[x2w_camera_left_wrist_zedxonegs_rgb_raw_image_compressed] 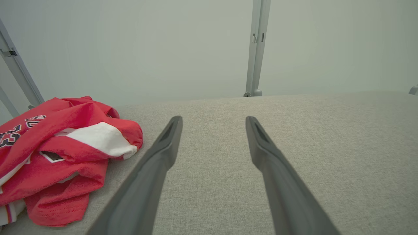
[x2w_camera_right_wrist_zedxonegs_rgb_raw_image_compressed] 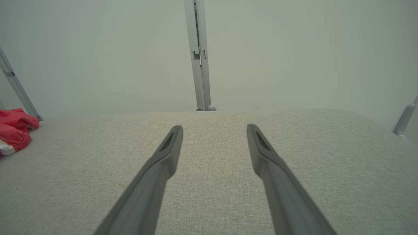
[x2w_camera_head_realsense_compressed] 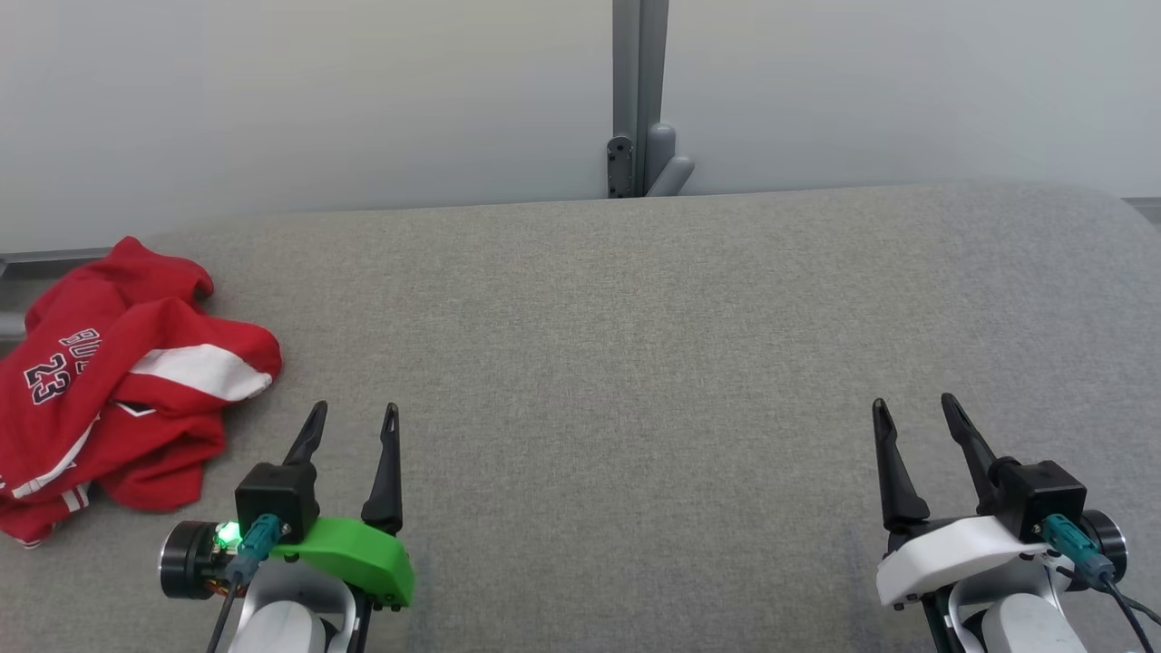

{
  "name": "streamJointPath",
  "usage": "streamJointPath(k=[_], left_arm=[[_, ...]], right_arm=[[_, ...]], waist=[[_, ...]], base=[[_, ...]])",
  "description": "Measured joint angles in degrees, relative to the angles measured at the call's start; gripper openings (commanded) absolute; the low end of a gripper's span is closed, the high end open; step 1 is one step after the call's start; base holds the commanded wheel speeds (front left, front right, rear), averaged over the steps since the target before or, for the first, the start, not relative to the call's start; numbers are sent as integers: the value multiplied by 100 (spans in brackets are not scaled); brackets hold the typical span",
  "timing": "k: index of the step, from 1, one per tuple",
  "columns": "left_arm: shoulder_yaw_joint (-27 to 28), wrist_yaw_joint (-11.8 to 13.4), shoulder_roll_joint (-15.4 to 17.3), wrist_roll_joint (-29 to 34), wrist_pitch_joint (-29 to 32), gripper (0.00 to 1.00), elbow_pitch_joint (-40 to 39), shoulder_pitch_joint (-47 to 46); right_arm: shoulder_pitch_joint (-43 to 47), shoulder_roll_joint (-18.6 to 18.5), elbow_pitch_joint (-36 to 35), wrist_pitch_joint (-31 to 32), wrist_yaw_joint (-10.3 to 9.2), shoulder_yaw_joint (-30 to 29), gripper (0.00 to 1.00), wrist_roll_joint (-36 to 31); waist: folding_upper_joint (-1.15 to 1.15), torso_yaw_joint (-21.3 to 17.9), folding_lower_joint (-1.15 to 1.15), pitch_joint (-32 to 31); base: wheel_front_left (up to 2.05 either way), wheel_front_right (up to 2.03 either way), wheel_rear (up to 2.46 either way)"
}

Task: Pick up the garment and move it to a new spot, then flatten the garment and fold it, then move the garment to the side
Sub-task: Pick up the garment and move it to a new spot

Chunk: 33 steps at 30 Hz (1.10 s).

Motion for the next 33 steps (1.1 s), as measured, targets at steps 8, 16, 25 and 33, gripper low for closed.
streamJointPath(k=[8, 16, 25, 33], left_arm=[[36, 76, 36, -69, -11, 100, -19, -62], [131, 174, 112, -160, -53, 100, -56, -63], [253, 263, 211, -258, -69, 100, -127, -50], [313, 322, 287, -312, -70, 100, -216, 12]], right_arm=[[-8, 16, -44, 0, 0, 79, 100, 26], [-38, 24, -124, 0, 0, 205, 100, 63], [-87, 31, -168, 0, 0, 430, 100, 164], [-131, 38, -163, -1, 0, 564, 100, 235]], waist=[[0, 330, 0, 2], [0, 912, 0, 18], [0, 1746, 0, 23], [0, 2380, 0, 27]], base=[[0, 0, 0], [0, 0, 0], [0, 0, 0], [0, 0, 0]])
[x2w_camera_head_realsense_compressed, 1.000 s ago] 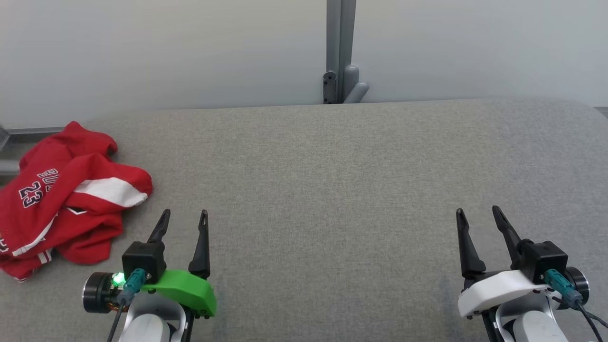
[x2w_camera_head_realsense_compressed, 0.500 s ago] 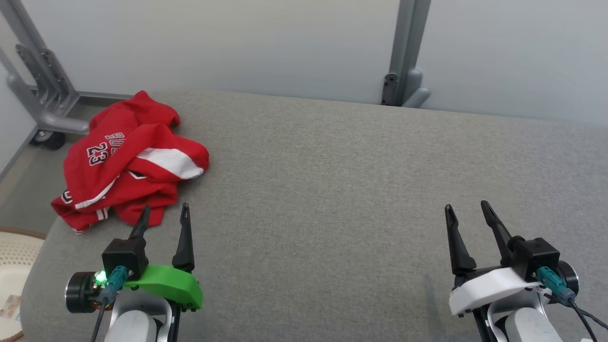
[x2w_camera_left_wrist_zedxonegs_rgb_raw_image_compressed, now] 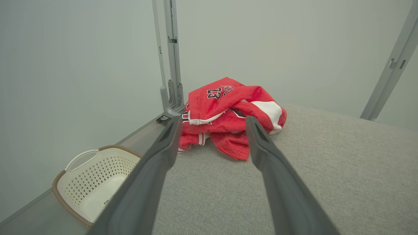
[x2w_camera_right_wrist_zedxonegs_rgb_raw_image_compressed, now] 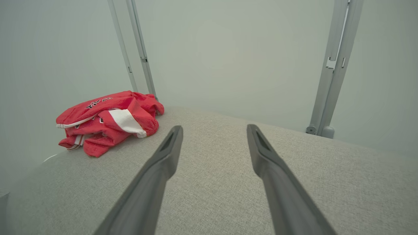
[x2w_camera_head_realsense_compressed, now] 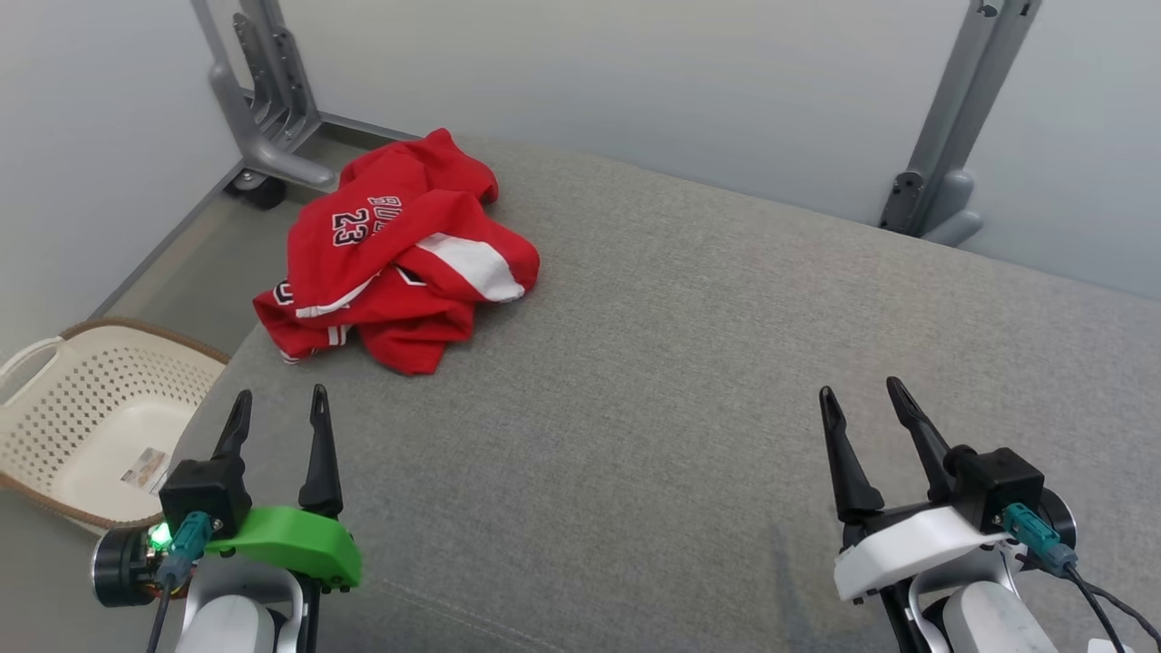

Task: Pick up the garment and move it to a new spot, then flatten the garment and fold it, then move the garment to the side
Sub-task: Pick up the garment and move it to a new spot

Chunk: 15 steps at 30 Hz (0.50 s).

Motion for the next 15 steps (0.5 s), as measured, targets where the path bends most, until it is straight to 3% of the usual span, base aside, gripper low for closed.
streamJointPath(k=[7, 15], left_arm=[[-14, 25, 5, -42, 0, 100, -31, 7], [-40, 49, 15, -78, -11, 100, -36, 11]], right_arm=[[-1, 0, 8, 0, 0, 21, 100, 27], [-1, 1, 51, 1, 0, 30, 100, 33]], waist=[[0, 240, 0, 1], [0, 237, 0, -33]], base=[[0, 0, 0], [0, 0, 0]])
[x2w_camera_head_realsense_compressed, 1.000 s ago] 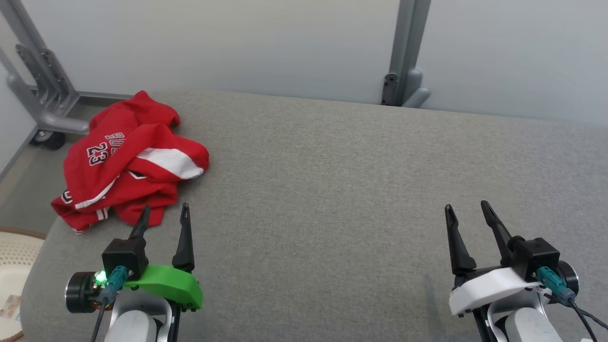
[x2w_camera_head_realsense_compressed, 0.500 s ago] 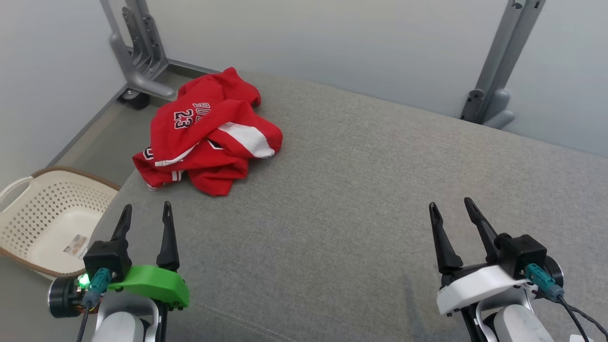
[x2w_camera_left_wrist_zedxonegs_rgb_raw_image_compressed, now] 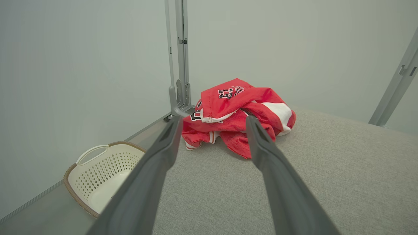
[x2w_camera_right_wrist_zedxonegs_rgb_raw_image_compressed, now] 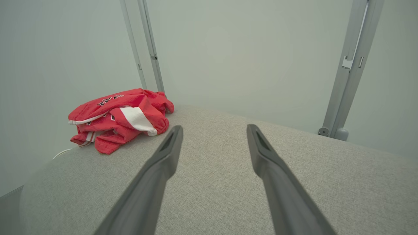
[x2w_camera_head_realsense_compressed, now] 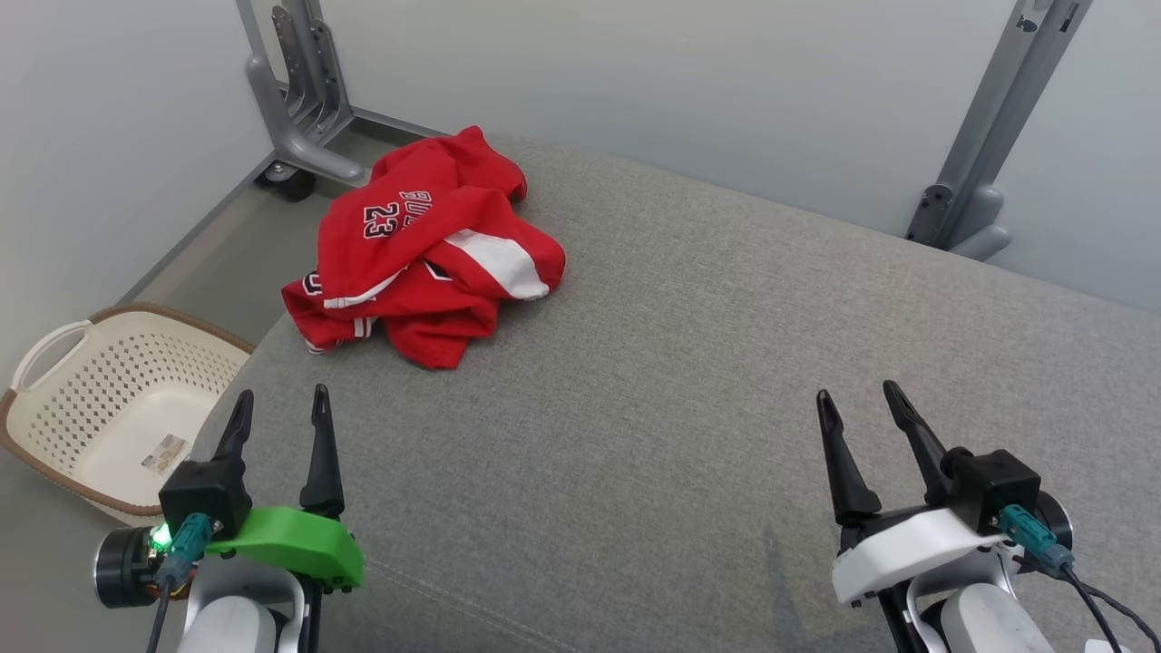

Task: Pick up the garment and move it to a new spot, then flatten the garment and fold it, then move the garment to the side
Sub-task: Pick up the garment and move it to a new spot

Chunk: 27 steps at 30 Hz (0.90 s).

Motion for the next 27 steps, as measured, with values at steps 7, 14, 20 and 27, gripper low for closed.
streamJointPath(k=[7, 14, 20, 27], left_arm=[[1, 30, 1, -83, 12, 100, -7, -5], [58, 24, 108, -149, 81, 100, -121, -349], [316, -54, 326, -325, 221, 100, -164, -1042], [565, -321, 500, -721, 406, 100, 709, -1913]], right_arm=[[2, 0, 9, -1, 0, -1, 100, 2], [-2, 2, 11, 0, 0, 42, 100, -14], [-184, -73, -187, 164, 1, 168, 100, -105], [-481, -348, -578, 423, 2, 276, 100, -145]], waist=[[0, -7, 0, -16], [0, -104, 0, 65], [0, -290, 0, 328], [0, -614, 0, 949]], base=[[0, 0, 0], [0, 0, 0], [0, 0, 0], [0, 0, 0]])
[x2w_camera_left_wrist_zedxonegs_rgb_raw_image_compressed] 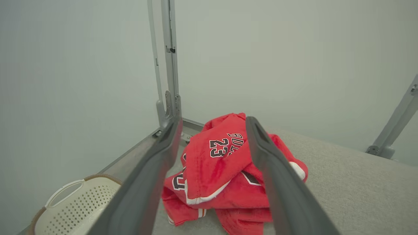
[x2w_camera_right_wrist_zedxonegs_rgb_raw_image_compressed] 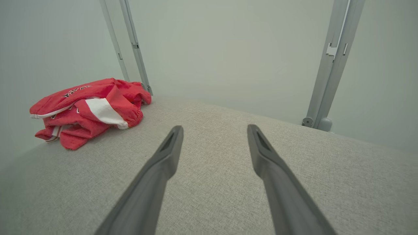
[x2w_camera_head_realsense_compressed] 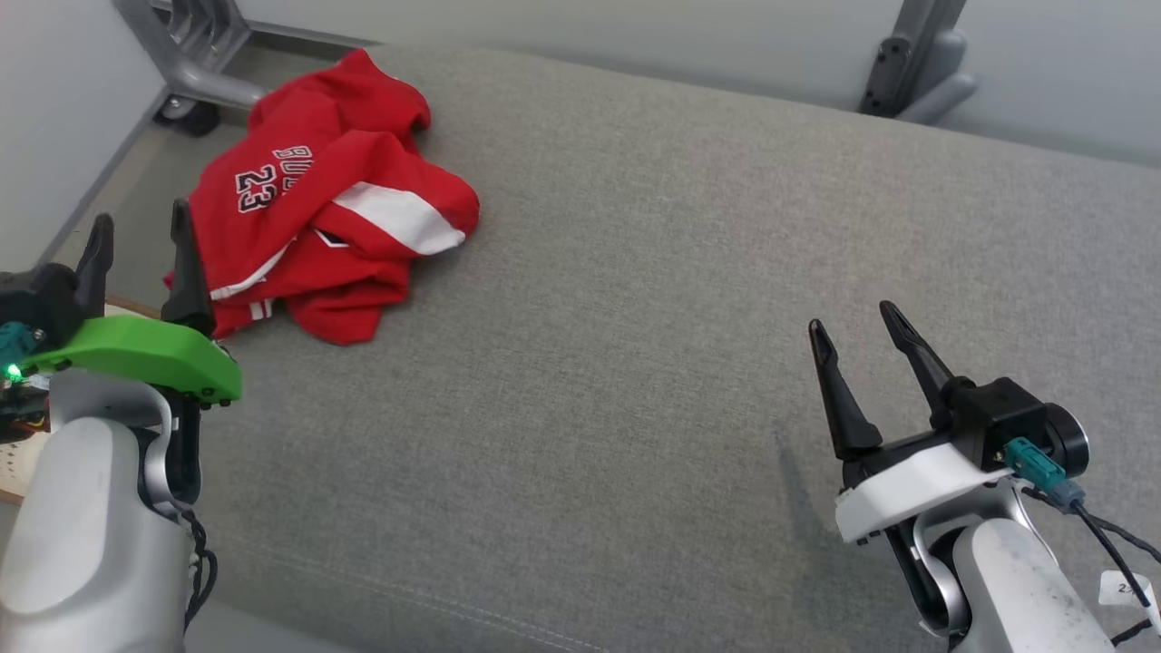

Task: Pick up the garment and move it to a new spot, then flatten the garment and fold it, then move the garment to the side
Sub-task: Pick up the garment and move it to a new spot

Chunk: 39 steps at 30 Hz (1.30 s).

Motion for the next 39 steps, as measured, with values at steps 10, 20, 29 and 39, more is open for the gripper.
streamJointPath(k=[10, 20, 29, 39], left_arm=[[220, -339, 119, -520, 265, 100, 2096, -814], [272, -385, 282, -592, -77, 0, 3130, -1314], [165, -274, 541, -221, -714, 0, 2861, -1468], [356, 221, 791, 285, -749, 0, 250, -370]], right_arm=[[-216, -221, -279, 164, 0, 54, 100, -5], [-342, -220, -332, 218, 0, 132, 100, -4], [-377, -155, -146, 90, 0, 87, 100, 49], [-277, 114, 98, -148, -1, 58, 100, 143]], waist=[[0, -499, 0, 911], [0, -763, 0, 1473], [0, -793, 0, 1312], [0, -878, 0, 699]], base=[[0, 0, 0], [0, 0, 0], [0, 0, 0], [0, 0, 0]])
